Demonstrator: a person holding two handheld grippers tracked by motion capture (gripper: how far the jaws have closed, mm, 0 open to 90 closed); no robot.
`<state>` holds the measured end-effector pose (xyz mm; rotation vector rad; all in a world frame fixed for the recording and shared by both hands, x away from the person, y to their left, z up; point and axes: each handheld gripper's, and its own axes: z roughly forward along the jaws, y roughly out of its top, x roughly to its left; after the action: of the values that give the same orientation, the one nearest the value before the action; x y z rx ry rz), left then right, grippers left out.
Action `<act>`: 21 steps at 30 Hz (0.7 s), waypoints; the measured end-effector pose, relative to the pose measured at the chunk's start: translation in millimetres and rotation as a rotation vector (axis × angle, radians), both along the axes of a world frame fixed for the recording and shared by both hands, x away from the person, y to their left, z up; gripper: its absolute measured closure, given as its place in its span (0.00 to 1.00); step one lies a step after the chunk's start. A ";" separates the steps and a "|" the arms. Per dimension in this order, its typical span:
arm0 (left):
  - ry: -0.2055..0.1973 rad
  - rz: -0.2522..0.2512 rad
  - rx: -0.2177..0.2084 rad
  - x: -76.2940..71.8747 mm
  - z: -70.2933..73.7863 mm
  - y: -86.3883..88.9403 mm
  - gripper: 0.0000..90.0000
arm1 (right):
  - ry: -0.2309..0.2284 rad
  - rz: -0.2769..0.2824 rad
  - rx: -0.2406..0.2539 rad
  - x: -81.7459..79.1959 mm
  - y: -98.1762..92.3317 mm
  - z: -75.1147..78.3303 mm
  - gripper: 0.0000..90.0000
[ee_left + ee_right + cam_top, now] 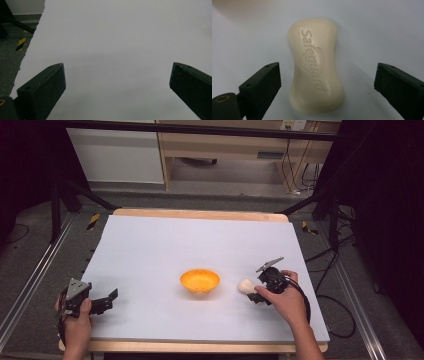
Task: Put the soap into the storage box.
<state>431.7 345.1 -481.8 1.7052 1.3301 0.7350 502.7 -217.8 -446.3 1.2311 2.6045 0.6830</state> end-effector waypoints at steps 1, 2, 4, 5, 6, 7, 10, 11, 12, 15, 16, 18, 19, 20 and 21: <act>0.000 0.000 0.000 0.0 0.0 -0.1 0.00 | 0.002 -0.011 0.004 0.2 2.2 0.4 0.12; 0.000 0.000 0.000 0.0 0.0 0.0 0.00 | -0.006 -0.012 0.004 0.8 3.5 0.5 0.16; -0.001 0.000 -0.001 -0.1 0.0 0.0 0.00 | -0.007 -0.020 0.011 1.6 5.5 1.2 0.23; 0.000 0.000 -0.001 -0.1 0.0 0.0 0.00 | 0.000 -0.023 0.022 2.0 7.2 1.5 0.28; 0.000 0.000 0.000 -0.1 0.0 0.0 0.00 | -0.001 -0.013 0.021 2.4 8.0 1.1 0.33; 0.000 0.000 0.000 -0.1 0.0 -0.1 0.00 | 0.010 -0.008 0.023 2.4 9.5 0.7 0.37; 0.000 0.000 -0.001 0.0 0.0 0.1 0.00 | 0.027 0.014 0.001 2.7 13.5 -2.4 0.44; 0.000 0.000 0.000 0.0 0.0 0.1 0.00 | 0.032 0.013 -0.010 3.2 14.5 -3.5 0.45; 0.001 0.000 -0.001 0.0 0.0 0.0 0.00 | 0.033 0.010 -0.012 3.7 15.1 -4.2 0.47; 0.001 0.000 -0.001 0.0 0.0 0.1 0.00 | 0.044 0.007 -0.019 3.8 16.6 -5.9 0.51; 0.001 0.000 -0.002 0.0 0.0 0.2 0.00 | 0.043 0.012 -0.023 4.0 16.5 -6.6 0.51; 0.001 0.000 -0.001 0.1 0.0 0.1 0.00 | 0.046 0.006 -0.025 3.1 16.9 -7.8 0.52; 0.002 0.000 0.000 0.1 0.0 0.0 0.00 | 0.038 0.013 -0.027 3.1 16.3 -8.5 0.52; 0.001 0.000 0.000 0.1 -0.1 0.0 0.00 | 0.038 0.011 -0.019 2.9 15.5 -9.0 0.52; 0.002 0.000 0.000 0.1 0.0 0.0 0.00 | 0.040 0.007 -0.013 2.5 15.3 -9.3 0.52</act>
<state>431.8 345.1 -481.8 1.7065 1.3314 0.7336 505.3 -202.5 -455.6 1.2457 2.6421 0.6478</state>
